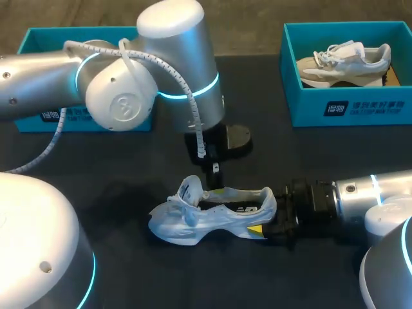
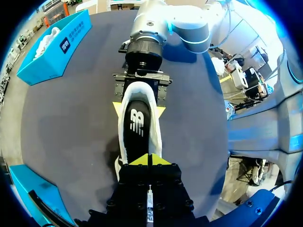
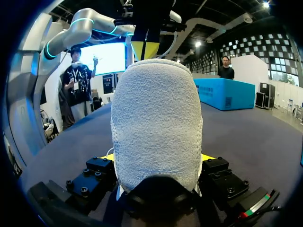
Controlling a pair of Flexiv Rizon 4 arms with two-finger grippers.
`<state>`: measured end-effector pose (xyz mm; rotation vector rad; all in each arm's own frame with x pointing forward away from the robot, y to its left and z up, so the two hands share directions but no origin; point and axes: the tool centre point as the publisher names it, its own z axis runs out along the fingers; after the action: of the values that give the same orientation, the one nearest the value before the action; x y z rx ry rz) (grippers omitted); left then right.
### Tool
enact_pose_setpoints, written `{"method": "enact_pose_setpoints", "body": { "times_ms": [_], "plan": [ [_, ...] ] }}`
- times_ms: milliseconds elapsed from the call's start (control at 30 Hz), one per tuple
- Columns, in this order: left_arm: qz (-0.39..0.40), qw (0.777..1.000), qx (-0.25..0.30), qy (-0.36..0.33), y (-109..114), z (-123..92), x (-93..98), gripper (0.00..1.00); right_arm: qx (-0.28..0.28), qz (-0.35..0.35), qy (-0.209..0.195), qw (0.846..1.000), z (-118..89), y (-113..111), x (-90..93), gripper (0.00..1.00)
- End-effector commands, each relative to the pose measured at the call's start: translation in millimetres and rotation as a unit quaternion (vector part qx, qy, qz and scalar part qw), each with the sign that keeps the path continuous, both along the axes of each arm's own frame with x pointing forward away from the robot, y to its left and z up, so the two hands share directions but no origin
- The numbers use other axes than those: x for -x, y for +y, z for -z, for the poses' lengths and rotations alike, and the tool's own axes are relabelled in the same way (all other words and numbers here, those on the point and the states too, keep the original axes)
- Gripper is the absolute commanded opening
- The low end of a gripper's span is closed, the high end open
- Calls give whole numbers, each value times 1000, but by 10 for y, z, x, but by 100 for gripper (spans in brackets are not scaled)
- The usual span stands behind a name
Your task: Take the shoe out of the shoebox, open the shoe tongue, remove and reinsert the insole, then place the shoe into the shoebox
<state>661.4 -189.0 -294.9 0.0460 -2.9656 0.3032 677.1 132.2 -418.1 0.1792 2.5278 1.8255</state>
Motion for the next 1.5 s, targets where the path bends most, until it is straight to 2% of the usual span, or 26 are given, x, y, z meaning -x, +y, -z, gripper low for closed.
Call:
{"method": "enact_pose_setpoints", "body": {
  "times_ms": [33, 133, 333, 467, 767, 1167, 1500],
  "plan": [
    [0, 1000, 1, -1, 11, -1, 7, 0, 1, 1, 0, 1000, 0, 8, 10, 0],
    [0, 1000, 1, -1, 11, -1, 7, 0, 1, 1, 0, 1000, 0, 8, 10, 0],
    [30, 999, 17, 2, -52, 190, 19, 0, 1, 1, 0, 1000, 0, 8, 10, 0],
    [23, 1000, 0, -7, -117, 357, 4, 0, 1, 1, 0, 1000, 0, 8, 10, 0],
    [25, 1000, -9, 8, -198, 552, -18, 0, 1, 1, 0, 1000, 0, 8, 10, 0],
    [51, 995, -2, 89, -245, 766, 169, 0, 1, 1, 0, 1000, 0, 8, 10, 0],
    [62, 992, -4, 107, -233, 890, 299, 0, 1, 1, 0, 1000, 0, 8, 10, 0]
  ]
}}
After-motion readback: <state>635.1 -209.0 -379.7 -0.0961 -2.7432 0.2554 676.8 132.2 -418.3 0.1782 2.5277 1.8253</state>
